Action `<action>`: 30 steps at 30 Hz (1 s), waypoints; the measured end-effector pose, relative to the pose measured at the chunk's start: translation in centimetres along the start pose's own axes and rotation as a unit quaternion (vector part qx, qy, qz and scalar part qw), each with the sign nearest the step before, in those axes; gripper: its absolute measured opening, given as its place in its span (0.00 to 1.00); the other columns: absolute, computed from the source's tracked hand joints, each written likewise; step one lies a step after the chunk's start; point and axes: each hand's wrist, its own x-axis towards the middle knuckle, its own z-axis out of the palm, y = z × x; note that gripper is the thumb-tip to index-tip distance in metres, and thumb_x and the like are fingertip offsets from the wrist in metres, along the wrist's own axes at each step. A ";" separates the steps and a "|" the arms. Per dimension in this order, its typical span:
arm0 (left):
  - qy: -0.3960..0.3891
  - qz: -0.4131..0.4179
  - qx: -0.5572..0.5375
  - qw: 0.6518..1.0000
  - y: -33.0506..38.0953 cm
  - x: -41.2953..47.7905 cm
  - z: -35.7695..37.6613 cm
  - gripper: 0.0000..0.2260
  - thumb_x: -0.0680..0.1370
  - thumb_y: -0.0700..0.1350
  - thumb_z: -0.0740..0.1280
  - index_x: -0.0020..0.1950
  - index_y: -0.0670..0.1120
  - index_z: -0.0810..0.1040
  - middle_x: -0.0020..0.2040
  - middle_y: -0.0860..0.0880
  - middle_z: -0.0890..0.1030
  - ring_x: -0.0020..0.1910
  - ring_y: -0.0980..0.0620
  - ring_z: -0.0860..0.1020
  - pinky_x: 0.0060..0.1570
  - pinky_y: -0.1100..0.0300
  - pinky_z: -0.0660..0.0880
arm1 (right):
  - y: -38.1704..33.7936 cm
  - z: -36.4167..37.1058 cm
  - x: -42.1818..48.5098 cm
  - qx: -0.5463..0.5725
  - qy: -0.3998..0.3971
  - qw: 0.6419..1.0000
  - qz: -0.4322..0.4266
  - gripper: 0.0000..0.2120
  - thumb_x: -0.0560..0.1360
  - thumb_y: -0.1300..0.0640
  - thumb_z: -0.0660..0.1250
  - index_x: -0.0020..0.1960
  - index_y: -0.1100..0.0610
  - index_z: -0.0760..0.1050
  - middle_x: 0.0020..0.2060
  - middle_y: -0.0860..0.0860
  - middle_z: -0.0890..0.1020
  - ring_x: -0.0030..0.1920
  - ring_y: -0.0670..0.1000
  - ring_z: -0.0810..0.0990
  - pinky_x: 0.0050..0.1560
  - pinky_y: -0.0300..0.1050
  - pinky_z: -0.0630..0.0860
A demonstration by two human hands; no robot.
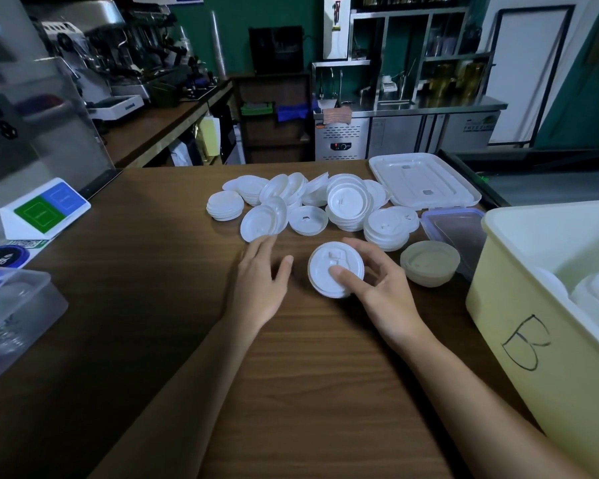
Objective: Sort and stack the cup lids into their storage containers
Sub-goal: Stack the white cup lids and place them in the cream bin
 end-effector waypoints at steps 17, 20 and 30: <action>0.067 0.082 0.145 0.984 -0.3 0.1 -0.2 0.07 0.74 0.36 0.76 0.46 0.46 0.82 0.40 0.49 0.83 0.40 0.44 0.81 0.44 0.53 0.73 | 0.2 0.1 0.1 -0.015 0.032 0.999 -0.007 0.21 0.74 0.61 0.80 0.64 0.49 0.81 0.58 0.41 0.86 0.59 0.44 0.84 0.61 0.37 0.78; 0.068 0.108 0.100 0.987 0.5 -1.1 -0.9 0.10 0.72 0.38 0.80 0.43 0.46 0.80 0.37 0.53 0.82 0.34 0.49 0.79 0.42 0.57 0.69 | 0.1 -0.1 0.1 -0.020 0.053 0.998 -0.015 0.21 0.74 0.62 0.80 0.64 0.50 0.82 0.59 0.44 0.86 0.60 0.44 0.84 0.65 0.41 0.79; 0.032 0.042 -0.007 0.999 1.2 -2.0 -1.5 0.16 0.71 0.46 0.81 0.40 0.49 0.73 0.36 0.56 0.77 0.36 0.54 0.77 0.35 0.54 0.74 | -0.1 -0.4 0.2 -0.043 0.059 0.997 -0.021 0.21 0.76 0.62 0.78 0.66 0.49 0.82 0.60 0.42 0.86 0.63 0.43 0.83 0.69 0.45 0.78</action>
